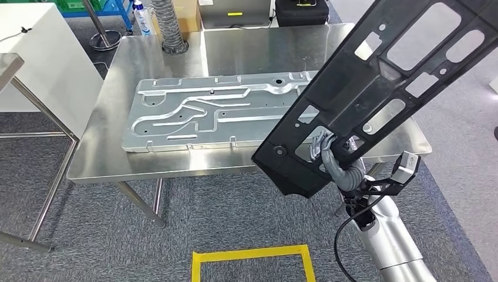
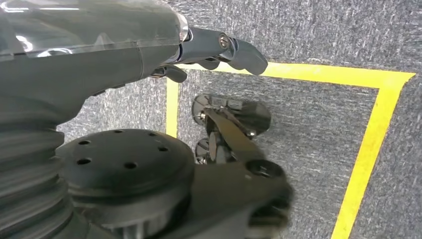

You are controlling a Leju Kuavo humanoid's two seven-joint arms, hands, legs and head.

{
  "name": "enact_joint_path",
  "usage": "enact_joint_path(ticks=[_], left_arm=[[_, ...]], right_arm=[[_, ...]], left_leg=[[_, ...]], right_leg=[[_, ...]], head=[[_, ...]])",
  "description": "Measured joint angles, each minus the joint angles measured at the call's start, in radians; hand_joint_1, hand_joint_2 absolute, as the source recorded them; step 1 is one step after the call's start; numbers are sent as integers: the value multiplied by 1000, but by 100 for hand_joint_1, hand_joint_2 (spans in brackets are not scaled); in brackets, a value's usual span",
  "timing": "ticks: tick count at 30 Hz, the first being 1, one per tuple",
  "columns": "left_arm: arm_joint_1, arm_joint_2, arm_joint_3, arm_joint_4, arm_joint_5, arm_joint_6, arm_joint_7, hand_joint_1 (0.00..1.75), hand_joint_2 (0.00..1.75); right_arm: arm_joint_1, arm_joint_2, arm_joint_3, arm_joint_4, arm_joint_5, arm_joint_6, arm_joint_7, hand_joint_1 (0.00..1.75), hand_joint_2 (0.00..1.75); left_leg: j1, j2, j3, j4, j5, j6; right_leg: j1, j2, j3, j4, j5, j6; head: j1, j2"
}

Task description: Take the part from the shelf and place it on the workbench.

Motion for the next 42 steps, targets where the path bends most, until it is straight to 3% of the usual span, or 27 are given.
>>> enact_joint_path(ticks=[1,3,5,8,10,11,13,14,15,16,17,18,20,22,25,27,29,30,31,32,35,36,39,41,42], left_arm=[[1,0,0,0,0,0,0,0,175],[1,0,0,0,0,0,0,0,175],[1,0,1,0,0,0,1,0,175],[2,-1,1,0,1,0,1,0,175],[2,-1,2,0,1,0,1,0,175],[1,-1,3,0,1,0,1,0,175],[1,-1,5,0,1,0,0,0,175],[2,-1,6,0,1,0,0,0,175],[2,-1,7,0,1,-1,-1,0,175],[2,-1,7,0,0,-2,-2,0,175],[2,-1,7,0,-1,-3,-4,0,175],[2,-1,7,0,-1,-4,-5,0,175],[2,-2,7,0,-3,-6,-7,0,175],[2,-2,8,0,-3,-10,-8,0,175],[1,-2,10,0,0,-23,-11,0,175],[1,-1,12,0,0,-29,-13,0,175],[2,-1,15,0,1,-34,-14,0,175],[3,-1,16,0,1,-36,-14,0,175],[4,-1,16,0,2,-38,-15,0,175],[4,-1,16,0,2,-39,-15,0,175],[0,-1,17,0,2,-45,-18,0,175],[0,-1,17,0,4,-49,-21,0,175],[-2,2,19,0,10,-55,-40,0,175],[-3,3,20,0,16,-55,-50,0,175],[-4,3,21,0,18,-55,-53,0,175]], right_arm=[[-1,1,1,1,0,0,0,175,175],[-4,2,3,2,1,0,1,175,175],[-9,4,3,2,1,0,1,175,175],[-13,5,5,4,1,0,2,175,175],[-15,6,7,6,1,1,2,175,175],[-16,6,8,7,1,0,2,175,175],[-17,6,9,10,3,-1,3,175,175],[-17,6,10,12,8,-4,4,175,175],[-17,5,10,14,19,-12,7,175,175],[-19,2,11,16,36,-24,11,175,175],[-24,-4,11,18,56,-39,15,175,175],[-34,-13,10,21,74,-52,20,175,175],[-67,-36,7,33,102,-70,28,175,175],[-116,-62,2,61,140,-96,34,175,175],[-234,-116,4,144,223,-135,46,175,175],[-337,-151,11,217,261,-137,49,175,175],[-423,-176,18,279,287,-141,50,175,175],[-458,-185,25,305,303,-152,53,175,175],[-494,-192,37,333,324,-167,60,175,175],[-537,-198,53,365,349,-181,71,175,175],[-718,-209,115,491,441,-221,107,175,175],[-784,-210,141,537,482,-241,116,175,175],[-941,-210,246,664,640,-315,140,175,175],[-1004,-210,321,720,758,-378,157,175,175],[-1027,-209,356,741,814,-415,165,175,175]], left_leg=[[4,0,9,-18,19,-3],[11,1,75,-151,83,-5],[9,0,131,-262,119,1],[1,-2,141,-286,122,22],[1,-2,144,-295,128,38],[1,-1,145,-299,130,45],[-4,0,145,-300,130,54],[-7,1,145,-300,129,56],[-10,1,145,-299,128,57],[-12,1,145,-297,127,58],[-14,0,146,-294,126,59],[-14,0,145,-290,123,58],[-19,-1,141,-280,118,53],[-21,0,137,-275,116,45],[-22,1,128,-259,103,32],[-17,1,87,-170,52,20],[-6,1,24,-34,-6,11],[-2,1,3,9,-16,8],[2,1,-2,15,-6,5],[4,1,13,-21,21,3],[2,0,102,-219,115,4],[-3,0,117,-256,125,8],[-18,0,124,-282,130,30],[-19,0,133,-297,137,47],[-17,0,137,-302,139,53]], right_leg=[[-1,0,1,0,-1,1],[-3,1,6,1,-4,7],[-2,3,7,2,-7,17],[-2,4,5,-1,-5,37],[-6,3,-4,22,-23,45],[-7,2,-23,62,-47,47],[-6,2,-85,193,-110,46],[-4,2,-117,255,-132,46],[-2,2,-135,289,-135,45],[0,2,-136,284,-120,43],[1,2,-116,239,-89,39],[3,1,-83,169,-51,35],[9,1,-30,53,-8,26],[15,2,-20,22,-4,20],[6,3,-22,15,4,7],[2,2,-21,11,8,1],[2,0,-21,12,8,-1],[2,0,-21,12,7,-1],[2,0,-21,13,7,0],[0,1,-20,14,6,1],[-8,8,-25,22,1,15],[-12,9,-29,24,1,21],[-24,11,-36,24,3,42],[-26,8,-48,57,-20,47],[-24,6,-69,102,-45,46]], head=[[0,0],[0,0],[0,0],[0,0],[0,0],[0,0],[0,0],[0,0],[0,0],[0,0],[0,0],[0,0],[0,0],[0,0],[0,0],[0,0],[0,0],[0,0],[0,0],[0,0],[0,0],[0,0],[0,0],[0,0],[0,0]])
